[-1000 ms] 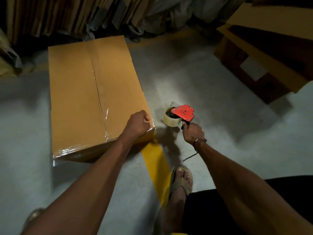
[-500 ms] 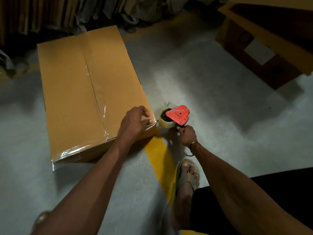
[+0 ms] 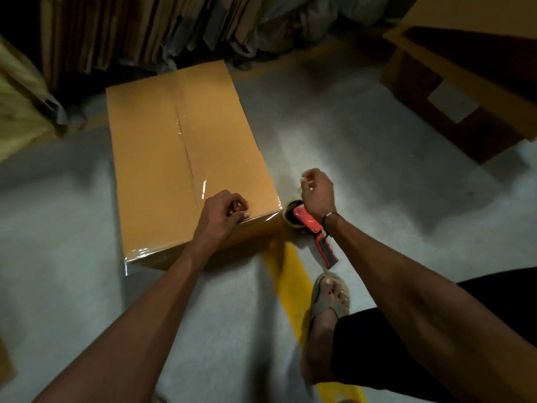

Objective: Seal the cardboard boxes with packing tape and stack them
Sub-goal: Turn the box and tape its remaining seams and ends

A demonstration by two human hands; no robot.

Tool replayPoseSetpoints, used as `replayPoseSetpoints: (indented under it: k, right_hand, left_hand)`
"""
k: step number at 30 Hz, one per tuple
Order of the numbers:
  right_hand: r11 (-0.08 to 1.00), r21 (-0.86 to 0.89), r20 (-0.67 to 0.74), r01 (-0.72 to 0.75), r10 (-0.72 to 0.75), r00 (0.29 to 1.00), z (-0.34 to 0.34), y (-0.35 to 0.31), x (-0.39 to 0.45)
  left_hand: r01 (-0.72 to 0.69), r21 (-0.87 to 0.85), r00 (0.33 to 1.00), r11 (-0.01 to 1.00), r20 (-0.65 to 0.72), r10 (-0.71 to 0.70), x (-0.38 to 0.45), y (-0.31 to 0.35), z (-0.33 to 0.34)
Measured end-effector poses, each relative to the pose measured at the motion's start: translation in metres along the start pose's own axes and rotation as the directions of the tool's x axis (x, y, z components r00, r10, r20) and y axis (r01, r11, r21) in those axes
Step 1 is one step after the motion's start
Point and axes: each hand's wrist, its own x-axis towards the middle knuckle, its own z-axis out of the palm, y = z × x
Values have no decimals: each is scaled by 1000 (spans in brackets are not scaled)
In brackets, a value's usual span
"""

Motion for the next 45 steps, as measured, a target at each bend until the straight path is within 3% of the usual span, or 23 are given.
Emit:
replayPoseSetpoints:
  k: [2,5,9,11,16,21,25,28,34,36,38,41,45]
  right_hand:
    - [980,72,96,186,-192,977,8,-40,2]
    - [898,94,325,429,-435,839,24,-86,-9]
    - [789,81,625,609,-516,585,55,-104,-35]
    - [750,60,702,659,-501,506,68,-100,-44]
    - [657,26,708,753,-544,450,68,-91,-44]
    - [369,-70,755,927,-587,291,83,-89,-45]
    - [149,-111,750,983,-636,181,81,-87,-42]
    - [47,-96,762,994,-640,103,80,-84,-36]
    - [63,-55,778,996,-623,83,72,-84,-28]
    - [162,-61,793,985,-591,146,71,-92,-32]
    - [301,-98,791,949,-554,258,75,-101,-42]
    - [375,-190,734,907,-560,385,88,-105,-54]
    - [380,-219,697,899,-583,416,95,-101,-54]
  left_hand:
    - [31,-2,998,1000,-49,-31,-14,-13,-12]
    - [70,-5,994,998,-87,-70,-33,-29,-29]
    - [99,-39,989,994,-108,-103,-49,-47,-41]
    - [100,-45,988,994,-111,-104,-55,-53,-41]
    - [33,-8,996,999,-88,-34,-58,-60,-37]
    - [-115,203,993,972,5,117,-62,-83,-34]
    - [-310,311,949,899,35,315,-59,-91,-35]
    - [-394,374,916,839,87,391,-59,-97,-31]
    - [-317,352,948,881,132,288,-70,-97,-40]
    - [-234,315,971,920,122,205,-74,-86,-41]
    - [-165,323,986,932,71,150,-73,-73,-37]
    - [-131,417,990,899,10,140,-66,-65,-28]
    - [-210,447,977,870,57,206,-61,-69,-29]
